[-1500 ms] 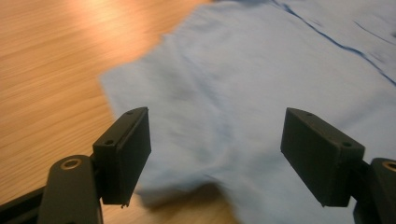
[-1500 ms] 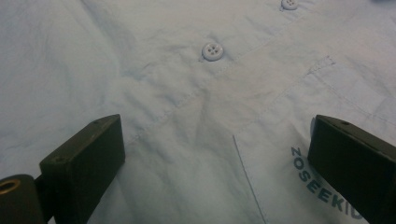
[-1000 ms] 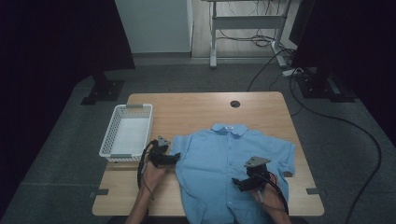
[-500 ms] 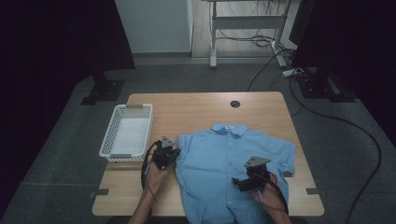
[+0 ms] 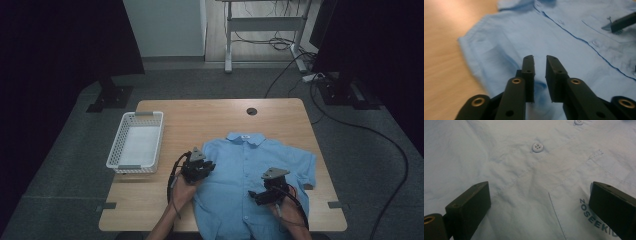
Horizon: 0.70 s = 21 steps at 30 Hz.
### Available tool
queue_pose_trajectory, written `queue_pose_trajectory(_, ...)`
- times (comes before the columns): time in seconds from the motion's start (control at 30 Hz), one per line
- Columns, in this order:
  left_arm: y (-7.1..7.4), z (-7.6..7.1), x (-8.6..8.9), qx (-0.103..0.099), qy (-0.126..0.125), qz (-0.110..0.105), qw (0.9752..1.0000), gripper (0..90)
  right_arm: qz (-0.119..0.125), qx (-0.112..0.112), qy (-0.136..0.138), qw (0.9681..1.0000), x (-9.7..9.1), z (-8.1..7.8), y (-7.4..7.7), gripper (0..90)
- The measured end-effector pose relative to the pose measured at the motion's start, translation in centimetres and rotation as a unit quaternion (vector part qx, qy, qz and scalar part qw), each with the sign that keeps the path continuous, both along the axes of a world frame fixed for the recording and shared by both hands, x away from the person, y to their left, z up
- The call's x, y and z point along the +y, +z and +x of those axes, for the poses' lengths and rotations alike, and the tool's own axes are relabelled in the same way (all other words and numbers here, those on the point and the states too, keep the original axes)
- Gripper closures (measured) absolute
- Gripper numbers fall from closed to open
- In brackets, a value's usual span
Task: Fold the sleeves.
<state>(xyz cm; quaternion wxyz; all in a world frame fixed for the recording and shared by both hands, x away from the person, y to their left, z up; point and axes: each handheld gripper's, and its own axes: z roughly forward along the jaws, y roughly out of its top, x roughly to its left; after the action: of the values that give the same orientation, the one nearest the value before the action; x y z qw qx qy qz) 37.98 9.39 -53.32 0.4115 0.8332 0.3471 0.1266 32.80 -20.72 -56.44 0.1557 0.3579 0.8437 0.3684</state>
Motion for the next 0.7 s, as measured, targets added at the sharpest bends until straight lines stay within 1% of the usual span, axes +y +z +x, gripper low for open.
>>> queue_pose_trajectory(0.1, -0.1, 0.0, -0.2, 0.001, -0.007, 0.002, 1.0, 61.7, 0.0, 0.0, 0.0, 1.0, 0.0, 0.0, 0.0, 3.5)
queue_pose_trajectory(0.13, 0.6, 0.0, 0.2, -0.015, -0.003, -0.002, 0.9999, 57.8, 0.0, 0.0, 0.0, 1.0, 0.0, 0.0, 0.0, 3.5)
queue_pose_trajectory(0.2, 1.5, 0.1, 1.0, -0.028, 0.006, -0.013, 0.9995, 48.0, 0.0, 0.0, 0.0, 1.0, 0.0, 0.0, 0.0, 3.5)
queue_pose_trajectory(0.23, 1.5, 0.1, 1.0, -0.028, 0.006, -0.013, 0.9995, 43.8, 0.0, 0.0, 0.0, 1.0, 0.0, 0.0, 0.0, 3.5)
queue_pose_trajectory(0.27, 1.9, 0.2, 1.7, -0.037, 0.015, -0.015, 0.9991, 43.8, 0.0, 0.0, 0.0, 1.0, 0.0, 0.0, 0.0, 3.5)
queue_pose_trajectory(0.3, 2.1, 0.5, 2.6, -0.042, 0.028, -0.016, 0.9986, 39.5, 0.0, 0.0, 0.0, 1.0, 0.0, 0.0, 0.0, 3.5)
queue_pose_trajectory(0.33, 2.1, 0.5, 2.6, -0.042, 0.028, -0.016, 0.9986, 34.8, 0.0, 0.0, 0.0, 1.0, 0.0, 0.0, 0.0, 3.5)
queue_pose_trajectory(0.37, 2.1, 0.5, 2.6, -0.042, 0.028, -0.016, 0.9986, 34.8, 0.0, 0.0, 0.0, 1.0, 0.0, 0.0, 0.0, 3.5)
queue_pose_trajectory(0.4, 1.6, 1.1, 3.6, -0.031, 0.045, -0.007, 0.9985, 34.8, 0.0, 0.0, 0.0, 1.0, 0.0, 0.0, 0.0, 3.5)
queue_pose_trajectory(0.43, 1.2, 1.3, 3.8, -0.026, 0.052, -0.001, 0.9983, 30.7, 0.0, 0.0, 0.001, 1.0, 0.0, 0.0, 0.0, 3.3)
queue_pose_trajectory(0.47, 0.8, 1.4, 3.9, -0.019, 0.057, 0.003, 0.9982, 29.6, 0.0, 0.0, 0.001, 1.0, 0.0, 0.0, 0.0, 3.3)
queue_pose_trajectory(0.53, -0.3, 1.8, 3.8, -0.003, 0.055, 0.02, 0.9983, 29.0, 0.0, 0.0, 0.001, 1.0, 0.0, 0.0, 0.0, 3.3)
queue_pose_trajectory(0.57, -0.9, 1.9, 3.6, 0.001, 0.054, 0.035, 0.9979, 29.0, 0.0, 0.001, 0.001, 1.0, 0.0, 0.0, 0.0, 3.3)
queue_pose_trajectory(0.6, -1.5, 1.9, 3.4, 0.003, 0.053, 0.053, 0.9972, 28.5, 0.001, 0.001, 0.001, 1.0, 0.0, 0.0, 0.0, 3.3)
queue_pose_trajectory(0.63, -2.0, 1.9, 3.2, -0.008, 0.051, 0.063, 0.9966, 27.8, 0.001, 0.001, 0.001, 1.0, 0.0, 0.0, 0.0, 3.3)
queue_pose_trajectory(0.67, -2.1, 1.9, 3.3, -0.011, 0.052, 0.054, 0.9971, 24.3, 0.001, 0.001, 0.001, 1.0, 0.0, 0.0, 0.0, 3.2)
queue_pose_trajectory(0.7, -2.2, 1.8, 3.4, -0.014, 0.052, 0.052, 0.9972, 24.6, 0.0, 0.001, 0.0, 1.0, 0.0, 0.0, 0.0, 3.2)
